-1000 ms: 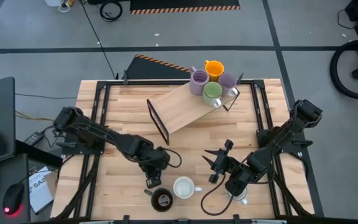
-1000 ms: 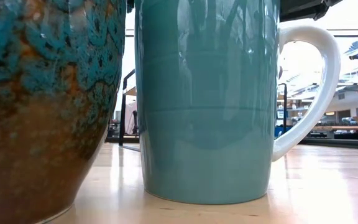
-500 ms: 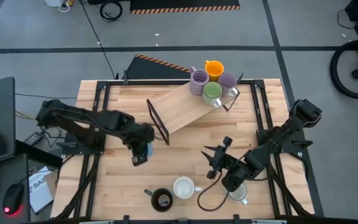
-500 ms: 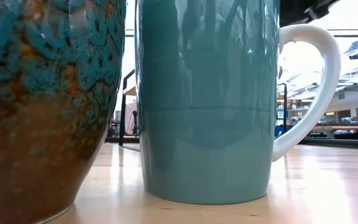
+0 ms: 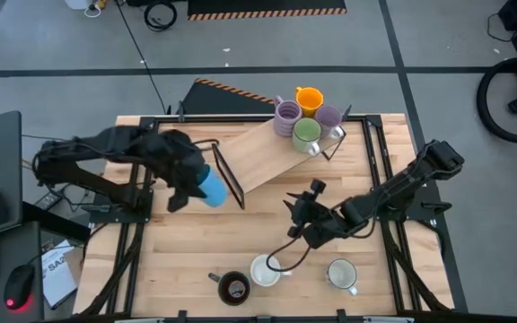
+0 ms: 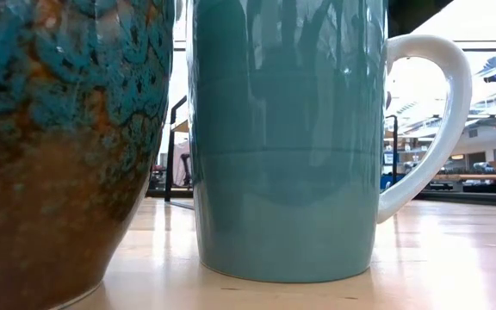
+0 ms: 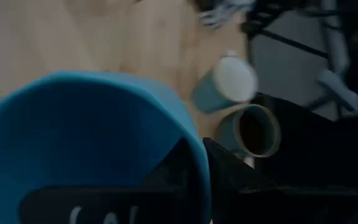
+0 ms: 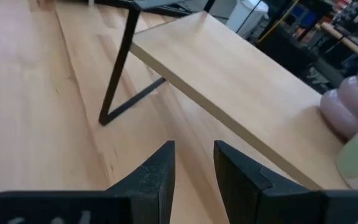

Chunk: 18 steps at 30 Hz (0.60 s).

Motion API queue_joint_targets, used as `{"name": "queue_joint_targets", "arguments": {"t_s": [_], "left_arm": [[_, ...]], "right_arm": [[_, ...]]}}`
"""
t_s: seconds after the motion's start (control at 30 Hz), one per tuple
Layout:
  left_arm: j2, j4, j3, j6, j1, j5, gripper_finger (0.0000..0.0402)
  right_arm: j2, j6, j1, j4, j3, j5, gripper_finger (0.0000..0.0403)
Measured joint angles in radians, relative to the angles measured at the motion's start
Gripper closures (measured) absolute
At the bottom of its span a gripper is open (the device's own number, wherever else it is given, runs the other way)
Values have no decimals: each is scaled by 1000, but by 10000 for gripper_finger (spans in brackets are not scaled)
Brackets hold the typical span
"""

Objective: Place coffee mugs
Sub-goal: Put the blue mug on the shelf

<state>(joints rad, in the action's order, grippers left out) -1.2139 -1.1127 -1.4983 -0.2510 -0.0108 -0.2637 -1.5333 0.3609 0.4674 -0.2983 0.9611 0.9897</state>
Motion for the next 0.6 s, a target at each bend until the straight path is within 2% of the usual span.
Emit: {"name": "queue_joint_targets", "arguments": {"t_s": [0.1,0.27,0.33,0.5,0.6], "left_arm": [[1,-10,-77,56,2,21,367],[-18,63,-134,107,5,235,366],[-43,90,-135,114,25,290,366],[-139,107,-135,159,122,285,366],[-214,121,-134,187,189,234,366]], "right_arm": [[0,7,-7,11,0,1,286],[3,2,-6,28,0,22,286],[7,-3,-6,28,3,18,286],[50,-12,-6,-5,3,-29,286],[82,4,-6,-39,3,-41,286]]}}
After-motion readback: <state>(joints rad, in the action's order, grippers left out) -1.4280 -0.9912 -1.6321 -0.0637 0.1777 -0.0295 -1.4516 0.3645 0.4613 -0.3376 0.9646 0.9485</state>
